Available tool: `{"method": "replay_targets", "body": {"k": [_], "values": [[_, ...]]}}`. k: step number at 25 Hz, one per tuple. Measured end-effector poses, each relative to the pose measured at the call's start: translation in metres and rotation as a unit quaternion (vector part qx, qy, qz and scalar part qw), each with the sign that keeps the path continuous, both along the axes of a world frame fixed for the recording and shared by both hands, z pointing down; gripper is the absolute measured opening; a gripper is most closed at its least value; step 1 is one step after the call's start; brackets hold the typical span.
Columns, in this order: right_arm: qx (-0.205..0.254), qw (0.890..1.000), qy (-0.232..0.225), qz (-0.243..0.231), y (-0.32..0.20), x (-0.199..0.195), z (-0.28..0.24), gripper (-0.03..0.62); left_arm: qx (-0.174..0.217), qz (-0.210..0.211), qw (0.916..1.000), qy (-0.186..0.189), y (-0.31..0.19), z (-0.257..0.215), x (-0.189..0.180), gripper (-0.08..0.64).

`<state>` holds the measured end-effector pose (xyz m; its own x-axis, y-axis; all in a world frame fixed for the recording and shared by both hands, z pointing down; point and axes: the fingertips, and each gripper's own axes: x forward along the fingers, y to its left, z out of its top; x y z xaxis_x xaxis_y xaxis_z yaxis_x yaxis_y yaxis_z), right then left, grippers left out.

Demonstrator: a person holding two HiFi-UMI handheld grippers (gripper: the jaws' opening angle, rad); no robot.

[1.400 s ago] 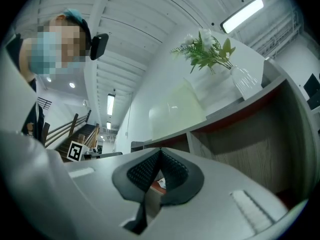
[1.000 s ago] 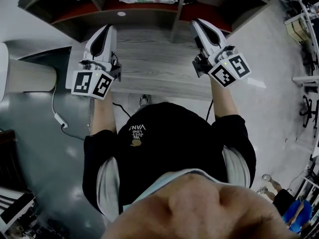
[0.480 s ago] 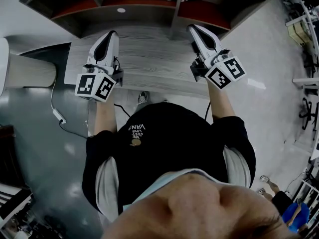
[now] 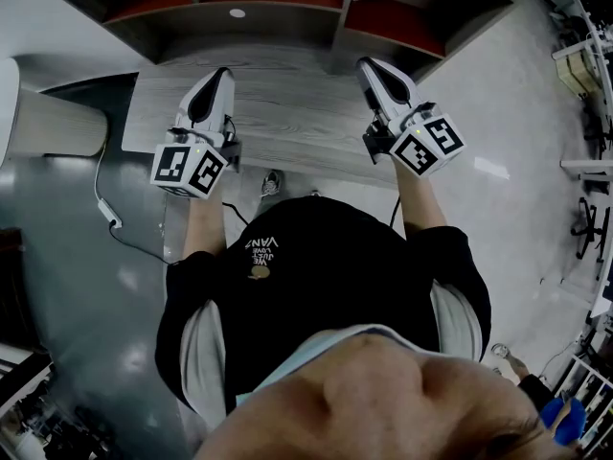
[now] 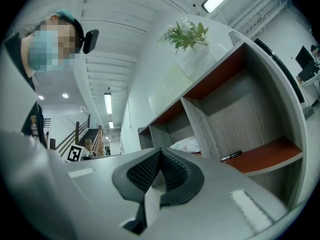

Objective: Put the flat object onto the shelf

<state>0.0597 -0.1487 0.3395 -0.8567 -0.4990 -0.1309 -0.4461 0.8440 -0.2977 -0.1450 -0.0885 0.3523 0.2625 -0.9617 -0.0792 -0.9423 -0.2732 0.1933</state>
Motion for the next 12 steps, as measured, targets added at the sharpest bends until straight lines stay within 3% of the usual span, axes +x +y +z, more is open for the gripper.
{"method": "replay_targets", "body": {"k": [12], "values": [[-0.019,1.0,0.007,0.008,0.006,-0.002,0.019,0.0,-0.025,-0.006,0.9996,0.013,0.012,0.026,-0.001,0.0]]}}
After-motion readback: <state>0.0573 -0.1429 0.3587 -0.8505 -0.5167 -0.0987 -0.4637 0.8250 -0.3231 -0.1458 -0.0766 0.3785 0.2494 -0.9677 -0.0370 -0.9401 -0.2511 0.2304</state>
